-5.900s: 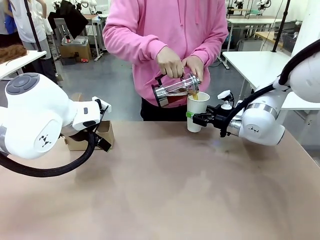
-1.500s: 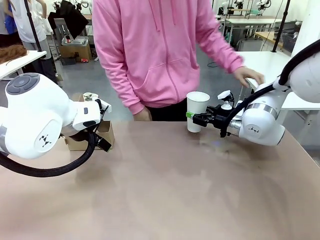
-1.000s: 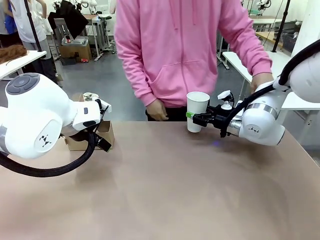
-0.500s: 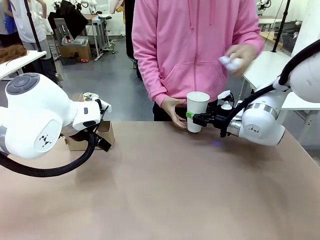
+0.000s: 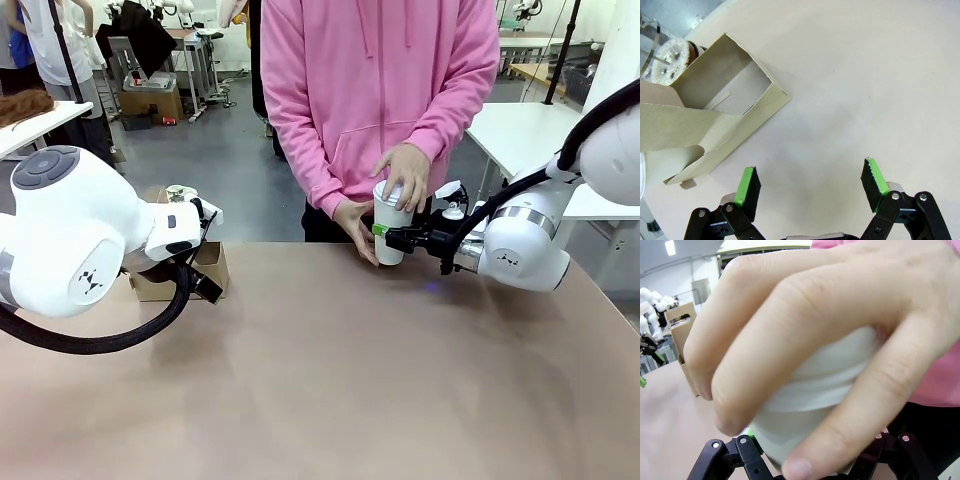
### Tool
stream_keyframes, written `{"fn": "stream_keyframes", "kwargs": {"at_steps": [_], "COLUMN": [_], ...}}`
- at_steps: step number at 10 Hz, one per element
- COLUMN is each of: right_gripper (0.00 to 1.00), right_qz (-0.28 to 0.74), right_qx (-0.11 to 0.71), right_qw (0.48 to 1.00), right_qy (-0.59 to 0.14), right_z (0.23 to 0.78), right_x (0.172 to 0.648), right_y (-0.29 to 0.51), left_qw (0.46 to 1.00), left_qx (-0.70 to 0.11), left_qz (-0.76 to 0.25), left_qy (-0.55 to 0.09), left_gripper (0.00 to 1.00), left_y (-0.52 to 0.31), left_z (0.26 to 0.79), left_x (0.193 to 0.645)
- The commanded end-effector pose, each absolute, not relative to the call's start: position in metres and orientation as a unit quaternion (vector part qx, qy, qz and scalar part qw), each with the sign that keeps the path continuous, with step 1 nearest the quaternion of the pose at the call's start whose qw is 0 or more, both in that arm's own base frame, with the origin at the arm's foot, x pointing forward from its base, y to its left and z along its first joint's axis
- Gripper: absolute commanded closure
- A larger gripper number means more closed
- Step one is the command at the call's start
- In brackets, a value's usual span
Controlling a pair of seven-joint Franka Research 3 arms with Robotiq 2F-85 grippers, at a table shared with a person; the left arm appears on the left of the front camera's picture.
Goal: Pour a drink into a cup and package it in a carrier.
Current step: When a person places the Paper Cup Lid on the 600 ml Paper Cup , lift the 600 ml Paper Cup.
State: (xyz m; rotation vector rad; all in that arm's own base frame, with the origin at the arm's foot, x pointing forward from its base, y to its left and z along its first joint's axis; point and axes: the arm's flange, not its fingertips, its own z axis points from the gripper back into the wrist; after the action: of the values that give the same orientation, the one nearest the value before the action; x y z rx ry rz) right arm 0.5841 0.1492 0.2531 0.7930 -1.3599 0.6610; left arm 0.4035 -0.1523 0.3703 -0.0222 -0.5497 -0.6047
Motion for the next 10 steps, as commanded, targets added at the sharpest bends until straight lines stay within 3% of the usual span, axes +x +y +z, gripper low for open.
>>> {"fn": "stream_keyframes", "kwargs": {"at_steps": [1,10], "right_gripper": [0.20,0.20], "right_qz": [0.283,0.283], "right_qx": [0.350,0.350], "right_qw": [0.656,0.656], "right_qy": [-0.606,-0.606], "right_z": [0.2576,0.2576], "right_x": [0.5844,0.5844], "right_y": [0.1509,0.1509], "left_qw": [0.918,0.918], "left_qx": [-0.012,-0.012], "left_qz": [-0.294,-0.294], "left_qy": [-0.268,-0.268], "left_gripper": [0.00,0.00], "left_y": [-0.1519,-0.1519], "left_z": [0.3706,0.3706], "left_x": [0.4035,0.4035]}}
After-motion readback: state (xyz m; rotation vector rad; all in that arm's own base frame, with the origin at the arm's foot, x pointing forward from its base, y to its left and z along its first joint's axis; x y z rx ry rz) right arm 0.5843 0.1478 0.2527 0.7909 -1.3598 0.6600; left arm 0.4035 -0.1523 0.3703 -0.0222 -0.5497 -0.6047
